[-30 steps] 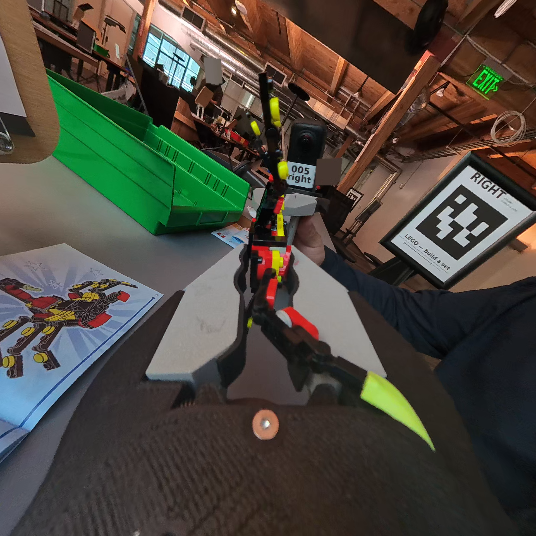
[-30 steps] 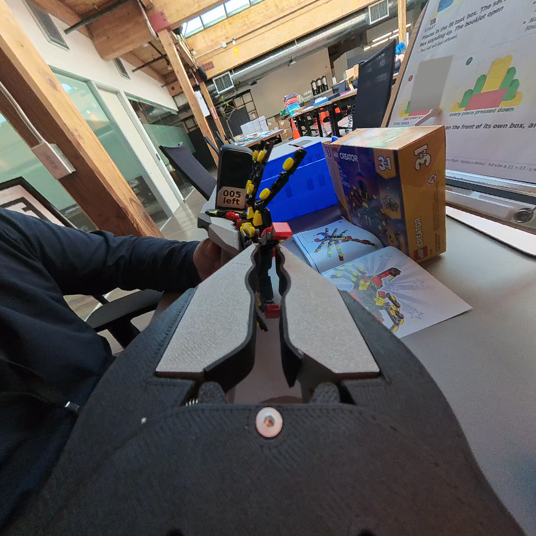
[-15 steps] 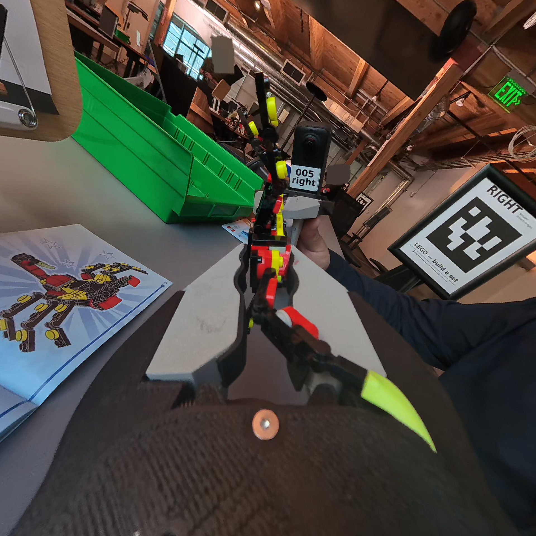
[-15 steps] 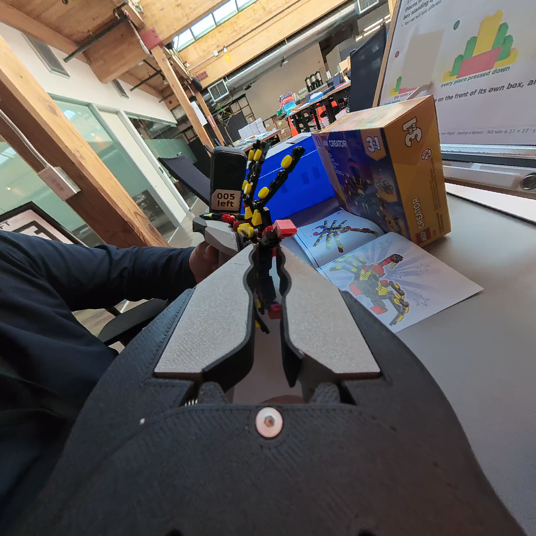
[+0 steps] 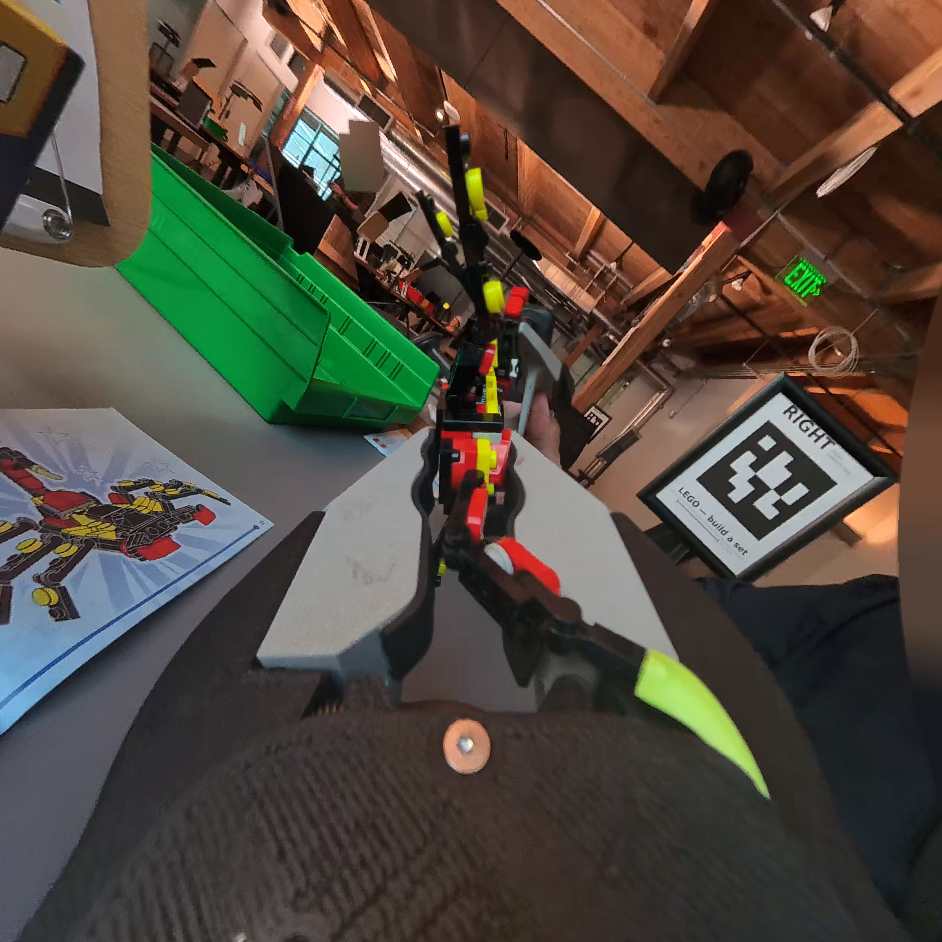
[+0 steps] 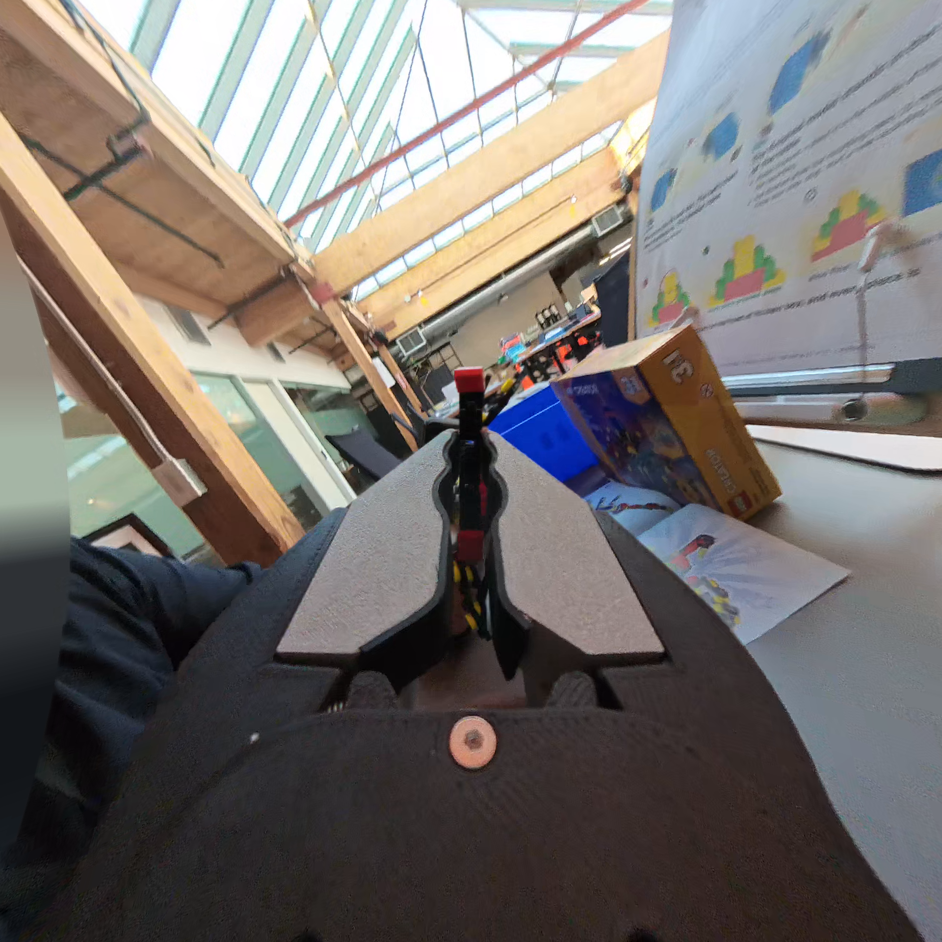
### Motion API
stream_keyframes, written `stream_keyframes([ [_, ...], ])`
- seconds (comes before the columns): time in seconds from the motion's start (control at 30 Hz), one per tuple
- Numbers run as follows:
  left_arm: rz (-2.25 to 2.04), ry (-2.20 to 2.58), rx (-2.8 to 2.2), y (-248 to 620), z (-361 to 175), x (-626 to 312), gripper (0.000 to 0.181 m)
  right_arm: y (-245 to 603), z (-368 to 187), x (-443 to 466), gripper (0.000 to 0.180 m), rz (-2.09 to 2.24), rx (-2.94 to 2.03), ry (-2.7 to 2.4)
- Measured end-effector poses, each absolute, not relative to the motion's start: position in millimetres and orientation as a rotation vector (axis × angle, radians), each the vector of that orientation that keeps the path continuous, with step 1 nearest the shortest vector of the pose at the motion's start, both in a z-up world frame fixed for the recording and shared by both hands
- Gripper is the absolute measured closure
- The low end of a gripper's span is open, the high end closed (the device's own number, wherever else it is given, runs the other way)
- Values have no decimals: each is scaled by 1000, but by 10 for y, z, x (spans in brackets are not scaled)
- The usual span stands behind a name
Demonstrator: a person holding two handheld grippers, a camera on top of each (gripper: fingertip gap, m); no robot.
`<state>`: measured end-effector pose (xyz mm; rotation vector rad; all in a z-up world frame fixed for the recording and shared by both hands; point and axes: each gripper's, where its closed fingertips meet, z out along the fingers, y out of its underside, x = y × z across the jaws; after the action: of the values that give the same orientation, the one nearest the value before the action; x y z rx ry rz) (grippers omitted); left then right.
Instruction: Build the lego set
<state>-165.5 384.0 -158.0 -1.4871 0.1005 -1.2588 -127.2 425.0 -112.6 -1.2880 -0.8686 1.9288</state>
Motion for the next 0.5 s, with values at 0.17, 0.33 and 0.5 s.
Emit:
stream_keyframes([
  [0.17,-1234,208,-1545,3812,-1647,-1575,160,4462,-1160,-1158,176,1857,-1357,-893],
  [0.33,-1235,289,-1718,3786,-1882,-1448,160,4282,-1684,-1186,176,1743,-1694,-1294],
  [0.5,-1282,398,-1988,3646,-2227,-1383,160,4168,-2501,-1072,167,1331,-2034,-1661],
])
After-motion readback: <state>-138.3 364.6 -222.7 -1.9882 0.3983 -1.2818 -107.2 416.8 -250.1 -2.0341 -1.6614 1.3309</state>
